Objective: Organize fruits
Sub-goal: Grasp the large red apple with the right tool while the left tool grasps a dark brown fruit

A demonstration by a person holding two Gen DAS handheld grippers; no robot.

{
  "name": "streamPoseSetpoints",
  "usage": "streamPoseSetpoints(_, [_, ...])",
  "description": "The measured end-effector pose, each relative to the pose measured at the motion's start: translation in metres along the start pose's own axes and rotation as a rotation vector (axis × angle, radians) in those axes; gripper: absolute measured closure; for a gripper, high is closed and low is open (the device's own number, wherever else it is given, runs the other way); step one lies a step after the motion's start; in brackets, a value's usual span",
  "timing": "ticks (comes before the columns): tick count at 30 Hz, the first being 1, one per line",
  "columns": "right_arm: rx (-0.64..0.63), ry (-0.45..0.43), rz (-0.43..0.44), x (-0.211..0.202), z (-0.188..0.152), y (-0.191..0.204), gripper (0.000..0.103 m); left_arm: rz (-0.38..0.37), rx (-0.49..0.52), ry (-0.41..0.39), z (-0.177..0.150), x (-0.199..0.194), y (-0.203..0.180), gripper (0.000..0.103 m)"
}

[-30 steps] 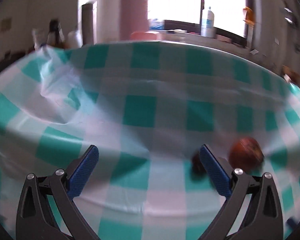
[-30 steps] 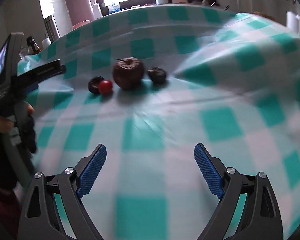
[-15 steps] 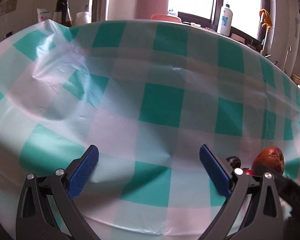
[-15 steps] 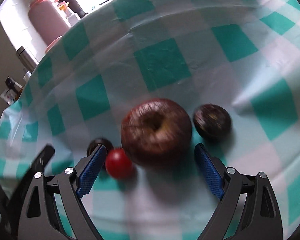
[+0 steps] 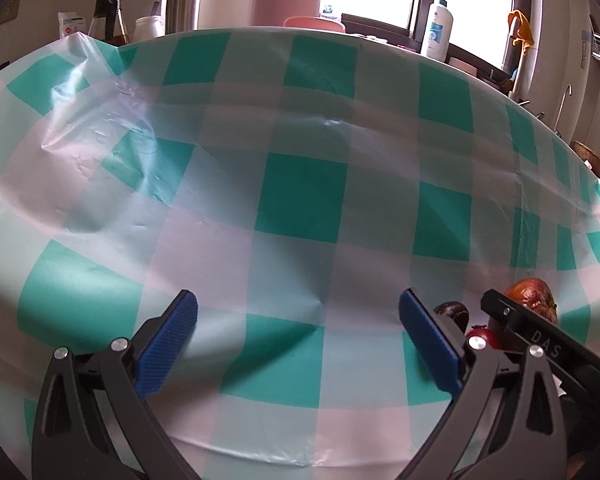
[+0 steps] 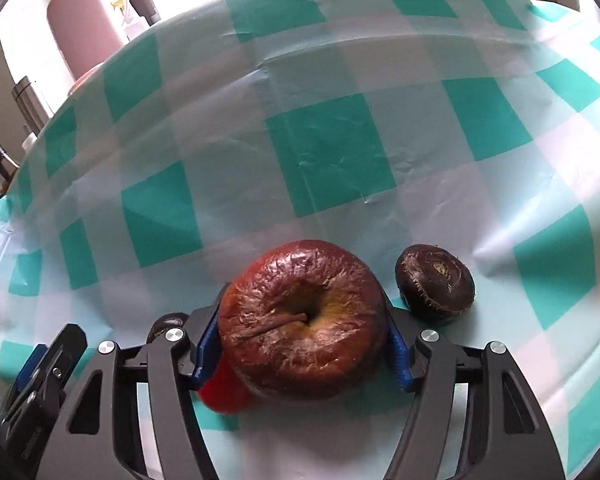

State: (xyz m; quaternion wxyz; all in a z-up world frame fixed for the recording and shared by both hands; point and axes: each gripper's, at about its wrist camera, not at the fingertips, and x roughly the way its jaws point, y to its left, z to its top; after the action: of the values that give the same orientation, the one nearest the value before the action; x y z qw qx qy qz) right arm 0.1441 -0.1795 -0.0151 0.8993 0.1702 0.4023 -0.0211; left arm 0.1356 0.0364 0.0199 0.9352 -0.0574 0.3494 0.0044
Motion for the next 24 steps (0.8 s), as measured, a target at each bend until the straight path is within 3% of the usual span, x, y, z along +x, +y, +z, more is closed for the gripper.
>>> streamPoseSetpoints(11, [0.066,-0.035,0.111,-0.047,-0.032,-0.034,0.039,-0.024,0.024,0.009,-0.008,-0.001,-0.005,0.002])
streamPoseSetpoints(16, [0.116,-0.041,0.132,-0.075,-0.053,-0.054,0.039,-0.083,-0.022,0.050,-0.007,0.005,-0.004,0.002])
streamPoseSetpoints(18, [0.106,-0.046,0.135,-0.075,-0.059,-0.049,0.039,-0.086,-0.025,0.068,-0.004,0.012,-0.008,0.002])
streamPoseSetpoints(21, [0.076,-0.037,0.138,-0.077,-0.061,-0.046,0.039,-0.079,0.033,0.079,-0.003,0.019,-0.026,0.011])
streamPoseSetpoints(24, [0.067,-0.036,0.140,-0.076,-0.059,-0.041,0.039,-0.095,0.056,0.075,-0.001,0.020,-0.042,0.011])
